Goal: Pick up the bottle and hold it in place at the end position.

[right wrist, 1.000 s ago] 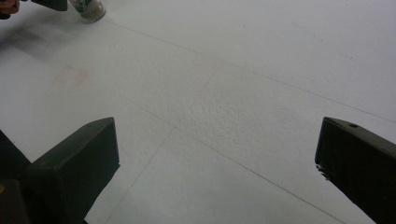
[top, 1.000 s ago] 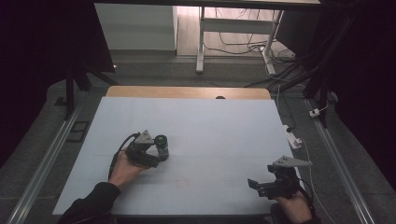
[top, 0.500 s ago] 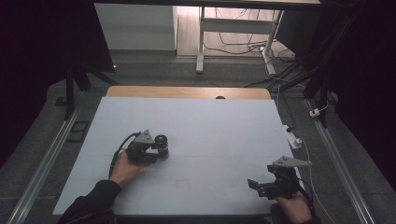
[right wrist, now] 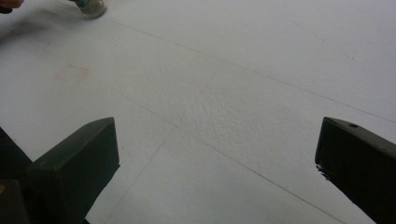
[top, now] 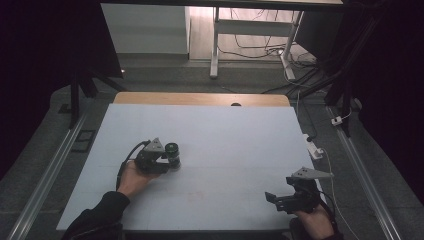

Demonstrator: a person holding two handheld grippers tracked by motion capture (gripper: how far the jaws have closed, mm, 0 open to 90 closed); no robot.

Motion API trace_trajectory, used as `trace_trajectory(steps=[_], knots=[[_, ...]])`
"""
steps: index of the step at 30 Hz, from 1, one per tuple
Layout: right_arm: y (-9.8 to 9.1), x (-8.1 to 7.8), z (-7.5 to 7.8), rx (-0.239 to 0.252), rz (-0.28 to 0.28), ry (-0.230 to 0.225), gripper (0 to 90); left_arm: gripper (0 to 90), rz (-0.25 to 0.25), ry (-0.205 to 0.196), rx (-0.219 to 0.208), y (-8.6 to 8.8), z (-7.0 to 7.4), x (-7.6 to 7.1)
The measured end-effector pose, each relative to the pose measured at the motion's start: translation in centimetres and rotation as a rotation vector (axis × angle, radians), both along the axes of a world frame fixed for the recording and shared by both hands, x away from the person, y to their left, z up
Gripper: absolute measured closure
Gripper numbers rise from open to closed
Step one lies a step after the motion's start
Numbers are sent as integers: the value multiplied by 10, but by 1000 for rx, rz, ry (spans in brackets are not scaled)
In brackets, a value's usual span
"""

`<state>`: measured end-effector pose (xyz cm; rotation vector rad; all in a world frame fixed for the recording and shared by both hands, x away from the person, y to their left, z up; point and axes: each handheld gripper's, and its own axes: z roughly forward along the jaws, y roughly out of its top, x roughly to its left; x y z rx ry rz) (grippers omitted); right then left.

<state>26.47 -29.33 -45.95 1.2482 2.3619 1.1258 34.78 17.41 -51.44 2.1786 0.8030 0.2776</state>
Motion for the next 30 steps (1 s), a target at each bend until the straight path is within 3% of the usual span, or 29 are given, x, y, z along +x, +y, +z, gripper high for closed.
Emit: trace_trajectory(steps=[6,10,17,30], knots=[[0,0,0,0,0,2,0,541,-2,-8,-27,-3,10,0],[0,0,0,0,-1,3,0,540,-18,10,-24,-8,16,4],[0,0,0,4,-1,6,0,541,-32,-12,-8,-17,27,8],[-1,1,0,4,-2,9,0,541,-73,1,-5,-39,39,27]])
